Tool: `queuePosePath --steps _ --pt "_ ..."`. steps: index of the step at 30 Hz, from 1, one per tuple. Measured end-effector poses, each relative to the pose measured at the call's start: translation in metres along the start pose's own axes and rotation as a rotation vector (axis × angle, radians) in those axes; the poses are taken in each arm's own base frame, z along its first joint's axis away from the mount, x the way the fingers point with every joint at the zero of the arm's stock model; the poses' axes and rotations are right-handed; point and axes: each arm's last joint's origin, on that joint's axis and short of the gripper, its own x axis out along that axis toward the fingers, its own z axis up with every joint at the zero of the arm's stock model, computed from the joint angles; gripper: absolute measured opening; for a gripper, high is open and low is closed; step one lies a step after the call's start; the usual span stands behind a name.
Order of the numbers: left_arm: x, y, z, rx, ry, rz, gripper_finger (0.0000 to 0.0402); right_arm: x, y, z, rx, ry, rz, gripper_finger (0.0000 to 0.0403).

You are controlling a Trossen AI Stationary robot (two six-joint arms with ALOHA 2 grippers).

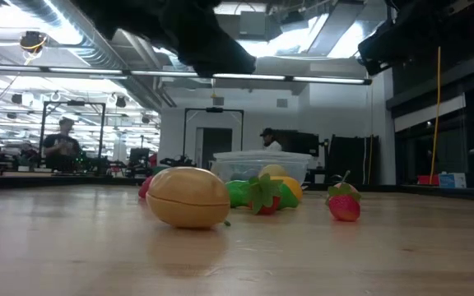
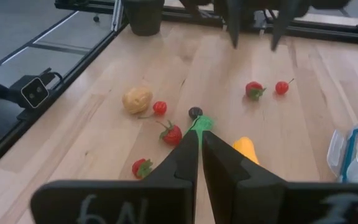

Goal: Pick and placing Produce into tupperware
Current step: Put the green pea into the transparent container

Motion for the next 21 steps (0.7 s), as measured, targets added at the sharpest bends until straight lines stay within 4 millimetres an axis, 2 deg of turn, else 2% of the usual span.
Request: queuePosePath --steps 6,9,14,21 --pt "-0.007 -0.008 -0.02 0.037 -0.107 -0.013 0.0162 0.005 0.0 0.001 -0.004 -0.01 -0.001 0.0026" --pt "-0.009 -0.01 -0.028 -0.008 -0.094 -0.021 0.0159 0.005 0.0 0.001 -0.004 -0.011 -0.001 0.0026" --pt "-0.009 -0.01 -0.031 -0.104 -0.074 -0.026 0.0162 0.005 0.0 0.001 -0.004 -0.011 -0.001 0.0026" --pt "-0.008 -0.008 -0.031 -0.11 -0.073 -0.018 0.0164 0.005 0.0 0.001 -0.004 -0.011 -0.001 0.0026"
